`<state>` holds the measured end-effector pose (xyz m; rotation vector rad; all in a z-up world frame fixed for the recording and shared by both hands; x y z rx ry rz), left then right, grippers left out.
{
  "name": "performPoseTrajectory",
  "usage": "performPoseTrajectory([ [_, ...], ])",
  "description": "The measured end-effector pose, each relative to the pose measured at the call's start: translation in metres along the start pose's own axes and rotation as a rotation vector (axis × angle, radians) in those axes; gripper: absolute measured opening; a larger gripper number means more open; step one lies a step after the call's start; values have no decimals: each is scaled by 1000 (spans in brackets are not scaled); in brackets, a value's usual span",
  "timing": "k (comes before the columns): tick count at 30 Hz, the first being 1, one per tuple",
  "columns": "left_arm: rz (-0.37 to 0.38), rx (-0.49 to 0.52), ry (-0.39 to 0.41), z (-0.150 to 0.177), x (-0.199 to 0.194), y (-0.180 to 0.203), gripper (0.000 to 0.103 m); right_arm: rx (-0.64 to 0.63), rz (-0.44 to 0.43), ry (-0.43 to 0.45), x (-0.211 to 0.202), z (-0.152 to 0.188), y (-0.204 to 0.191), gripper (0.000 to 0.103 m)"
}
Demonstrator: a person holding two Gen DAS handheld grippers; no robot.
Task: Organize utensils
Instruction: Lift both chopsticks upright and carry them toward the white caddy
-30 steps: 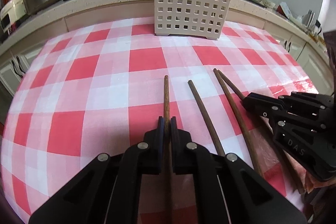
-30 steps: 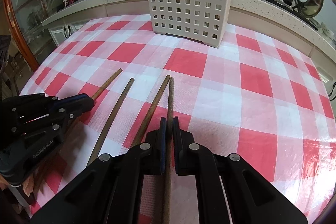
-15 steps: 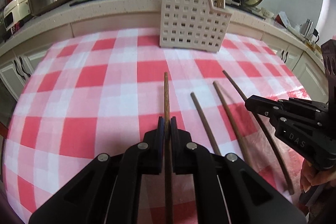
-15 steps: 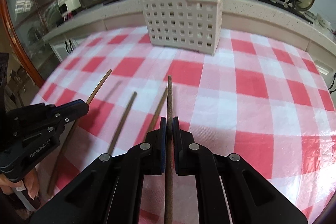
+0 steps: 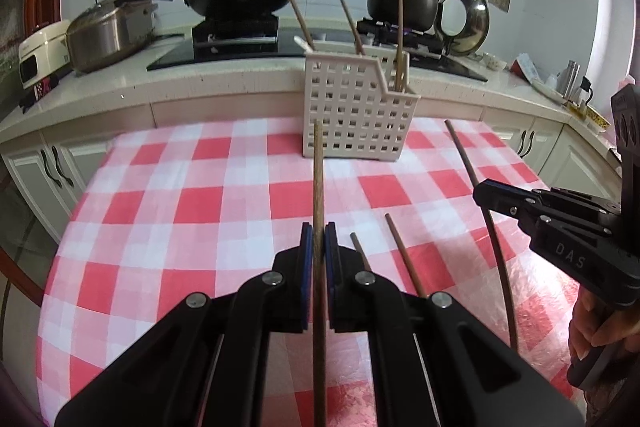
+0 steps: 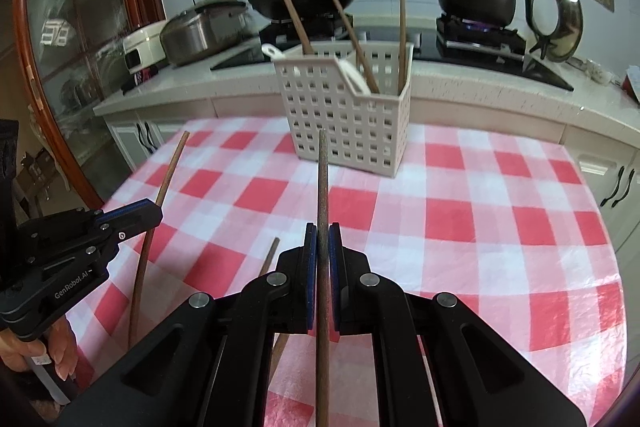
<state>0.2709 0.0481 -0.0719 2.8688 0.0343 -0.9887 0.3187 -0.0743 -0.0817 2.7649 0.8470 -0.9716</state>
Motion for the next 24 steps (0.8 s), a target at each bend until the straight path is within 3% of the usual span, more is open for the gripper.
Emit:
performPoseTrajectory([
  [9,4,32,73,-22,-29,10,6,-8,6,89,-32,-27,2,6],
  [24,-9,57,167,-49,-58,17,6,-33,15,164,-61,-43,-4,6],
])
Point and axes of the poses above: each gripper's, at about its wrist camera, not at the fingertips, and x roughly the way its jaws point, y to its right, z to its underside, the point moved 10 cm from there along x, roughly the way its jaws point, and after that the axes turned 2 degrees about z, right-handed, at the moved point
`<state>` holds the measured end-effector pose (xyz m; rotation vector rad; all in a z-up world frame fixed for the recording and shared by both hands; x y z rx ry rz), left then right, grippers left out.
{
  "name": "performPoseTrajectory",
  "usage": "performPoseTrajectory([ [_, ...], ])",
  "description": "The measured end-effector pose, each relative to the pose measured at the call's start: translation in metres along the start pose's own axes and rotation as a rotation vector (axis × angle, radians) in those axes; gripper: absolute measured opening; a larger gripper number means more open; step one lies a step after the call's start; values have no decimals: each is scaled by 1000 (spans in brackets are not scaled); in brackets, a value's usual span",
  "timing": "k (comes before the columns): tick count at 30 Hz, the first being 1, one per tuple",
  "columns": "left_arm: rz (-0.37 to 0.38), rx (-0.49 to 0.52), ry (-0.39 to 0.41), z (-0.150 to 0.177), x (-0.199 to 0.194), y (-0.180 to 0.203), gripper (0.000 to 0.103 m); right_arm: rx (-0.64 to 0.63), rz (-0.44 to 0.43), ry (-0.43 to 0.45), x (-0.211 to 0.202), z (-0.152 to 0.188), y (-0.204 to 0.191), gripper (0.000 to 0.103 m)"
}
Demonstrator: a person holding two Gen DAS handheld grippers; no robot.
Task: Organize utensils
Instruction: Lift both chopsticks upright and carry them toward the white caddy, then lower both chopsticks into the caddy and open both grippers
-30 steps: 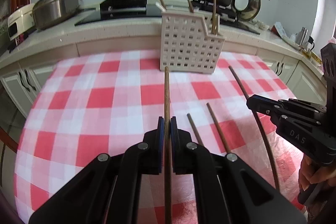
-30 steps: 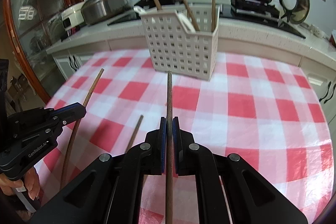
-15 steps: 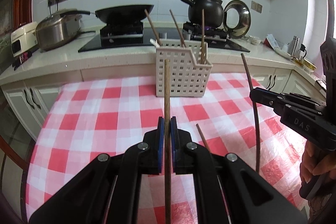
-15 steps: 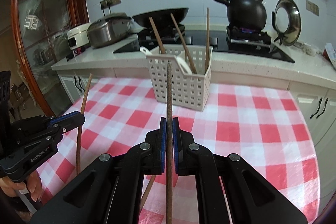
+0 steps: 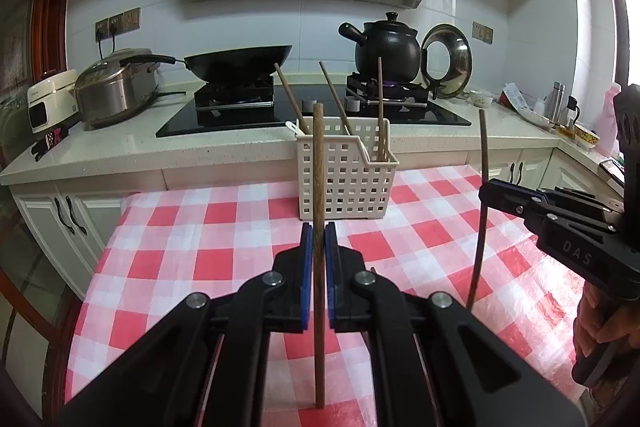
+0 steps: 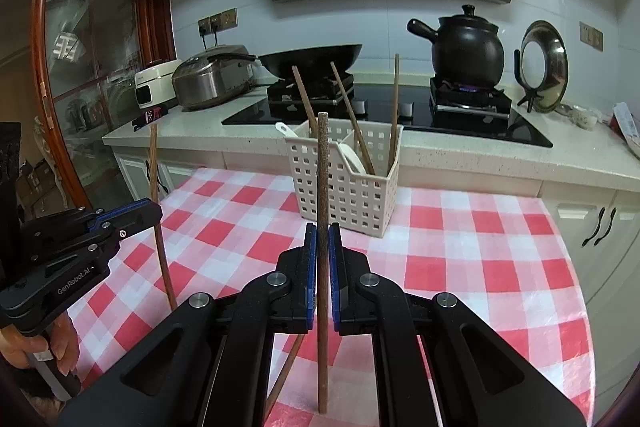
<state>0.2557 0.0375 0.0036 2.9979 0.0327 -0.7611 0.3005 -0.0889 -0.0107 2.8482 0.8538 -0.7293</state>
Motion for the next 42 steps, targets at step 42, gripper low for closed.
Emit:
performPoseTrajectory([
  [42,13,73,212,-157,25,-4,6,-53,47,192,25,-140,29,6],
])
Point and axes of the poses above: each gripper's, at about its wrist camera, not at the fingertips, and x roughly the way its jaws point, y to its right, z to its underside, the point moved 10 cm from there along x, roughly the way its jaws point, and after that the axes turned 2 degrees about z, right-handed, at the moved point
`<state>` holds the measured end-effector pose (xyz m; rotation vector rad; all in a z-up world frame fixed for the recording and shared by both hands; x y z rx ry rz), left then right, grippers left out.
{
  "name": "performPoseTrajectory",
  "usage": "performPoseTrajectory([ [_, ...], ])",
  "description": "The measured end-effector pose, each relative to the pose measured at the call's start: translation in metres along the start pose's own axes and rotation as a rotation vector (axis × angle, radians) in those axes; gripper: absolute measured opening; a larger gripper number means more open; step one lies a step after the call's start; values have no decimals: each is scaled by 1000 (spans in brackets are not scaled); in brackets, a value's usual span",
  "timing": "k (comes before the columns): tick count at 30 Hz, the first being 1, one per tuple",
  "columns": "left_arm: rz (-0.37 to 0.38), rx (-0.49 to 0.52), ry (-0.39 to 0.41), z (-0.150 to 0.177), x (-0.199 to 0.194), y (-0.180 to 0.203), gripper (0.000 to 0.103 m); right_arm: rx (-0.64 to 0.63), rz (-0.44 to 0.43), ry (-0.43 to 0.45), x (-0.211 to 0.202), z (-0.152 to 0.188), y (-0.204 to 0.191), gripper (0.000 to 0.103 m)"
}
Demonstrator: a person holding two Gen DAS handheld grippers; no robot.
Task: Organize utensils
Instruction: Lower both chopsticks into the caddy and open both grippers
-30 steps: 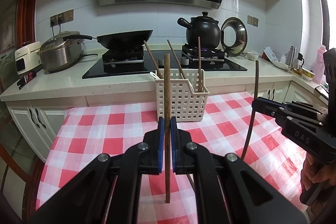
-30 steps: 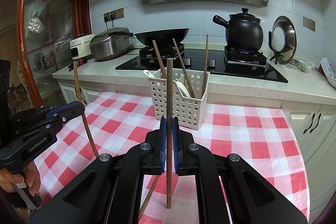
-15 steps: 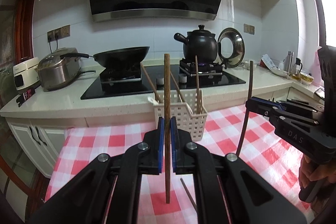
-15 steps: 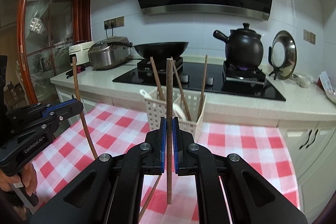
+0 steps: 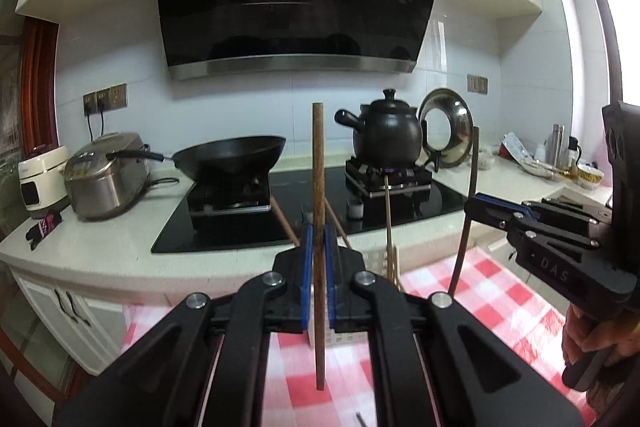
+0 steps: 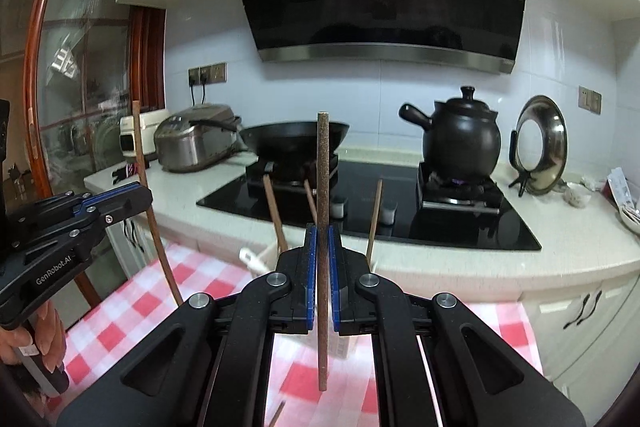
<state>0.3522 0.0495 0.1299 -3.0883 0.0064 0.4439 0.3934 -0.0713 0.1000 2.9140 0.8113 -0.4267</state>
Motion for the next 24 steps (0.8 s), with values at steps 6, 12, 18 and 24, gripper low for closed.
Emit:
performPoseTrajectory([
  [6,-2,1,46,-42,26,-3,6,-6,0,40,21,-33,9,6],
  [12,-2,-16,87,-75,47,-8,6,-23,6,54,43,-46,16,6],
  [18,4,-40,95,-86,78,-12,6,-17,-11,49,70,-45,20,6],
  [24,16,-75,49,-65,120,-19,6,-20,-28,30,94,-38,20,6],
])
Point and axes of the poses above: each gripper's, at about its wrist camera, not at the fingertips, and x roughly the way its jaws point, y to its right, z to its underside, the point moved 10 cm from there along x, roughly the way its jaws point, and after that the axes turned 2 degrees about z, right-handed, at the moved point
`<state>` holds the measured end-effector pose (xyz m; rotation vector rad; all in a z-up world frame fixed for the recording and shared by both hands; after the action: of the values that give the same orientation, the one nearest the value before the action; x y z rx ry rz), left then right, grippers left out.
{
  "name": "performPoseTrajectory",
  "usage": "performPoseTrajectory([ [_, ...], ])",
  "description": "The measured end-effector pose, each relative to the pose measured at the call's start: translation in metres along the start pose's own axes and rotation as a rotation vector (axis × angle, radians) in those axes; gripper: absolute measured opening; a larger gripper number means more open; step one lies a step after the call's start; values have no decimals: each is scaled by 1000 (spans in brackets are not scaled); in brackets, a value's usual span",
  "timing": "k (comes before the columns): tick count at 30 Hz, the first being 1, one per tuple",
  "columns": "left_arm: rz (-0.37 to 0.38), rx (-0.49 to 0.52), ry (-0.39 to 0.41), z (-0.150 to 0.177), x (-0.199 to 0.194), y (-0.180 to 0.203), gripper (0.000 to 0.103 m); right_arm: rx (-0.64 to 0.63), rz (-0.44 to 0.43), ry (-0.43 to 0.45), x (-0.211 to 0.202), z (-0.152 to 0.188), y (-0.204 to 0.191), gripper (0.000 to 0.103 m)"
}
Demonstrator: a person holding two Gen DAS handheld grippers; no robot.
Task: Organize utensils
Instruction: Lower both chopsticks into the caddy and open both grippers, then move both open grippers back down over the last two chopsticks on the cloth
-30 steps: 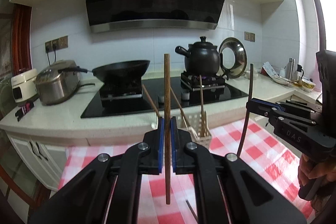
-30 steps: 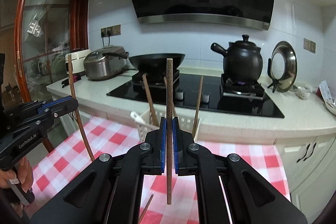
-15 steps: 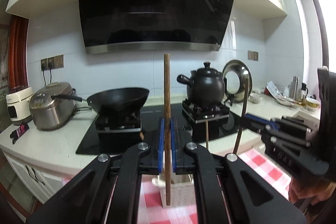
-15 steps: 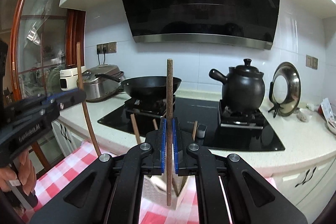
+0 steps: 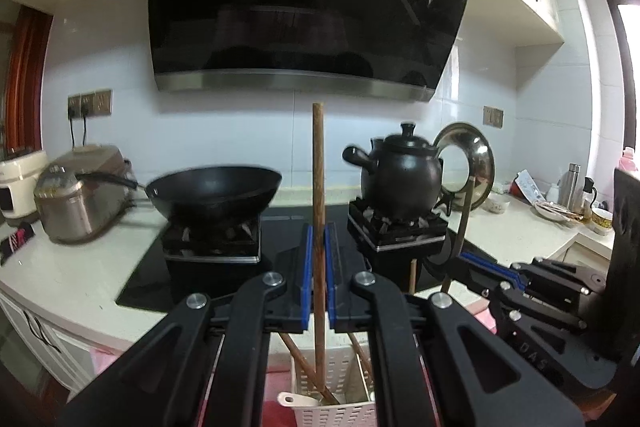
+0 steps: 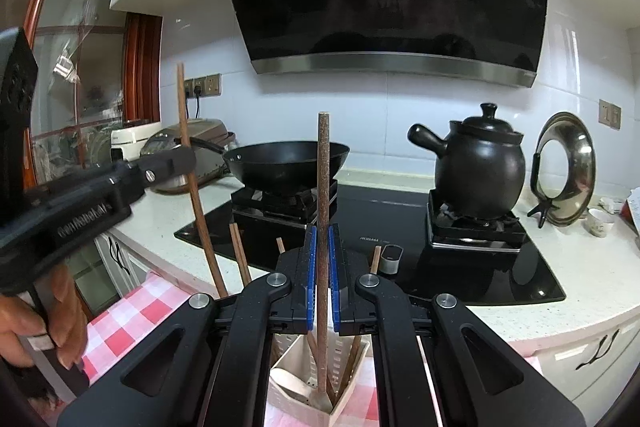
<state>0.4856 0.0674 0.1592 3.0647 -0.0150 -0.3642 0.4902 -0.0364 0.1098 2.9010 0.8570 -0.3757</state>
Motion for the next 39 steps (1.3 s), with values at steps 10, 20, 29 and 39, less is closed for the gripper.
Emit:
performPoseTrajectory([
  [10,14,-59,-108,59,52,-14,6,-2,-12,-108,43,39,5,6],
  [20,-20,-67,-209,115,74,-35,34,72,-33,-205,73,76,19,10],
  [29,-89,-119,-162,114,25,-65,62,95,-19,-189,48,74,26,27],
  [39,-233,-33,-124,132,-63,-81,98,105,4,-170,-16,86,20,36],
])
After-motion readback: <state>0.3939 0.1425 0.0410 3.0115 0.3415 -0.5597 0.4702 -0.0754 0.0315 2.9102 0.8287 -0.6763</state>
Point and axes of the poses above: each gripper's, at about its wrist camera, not at the fingertips, and x roughly the way its jaws point, y to its right, z to its underside, the point moved 10 cm from there along x, roughly the way its jaws point, and after that the axes turned 2 degrees about z, right-handed, at the moved point
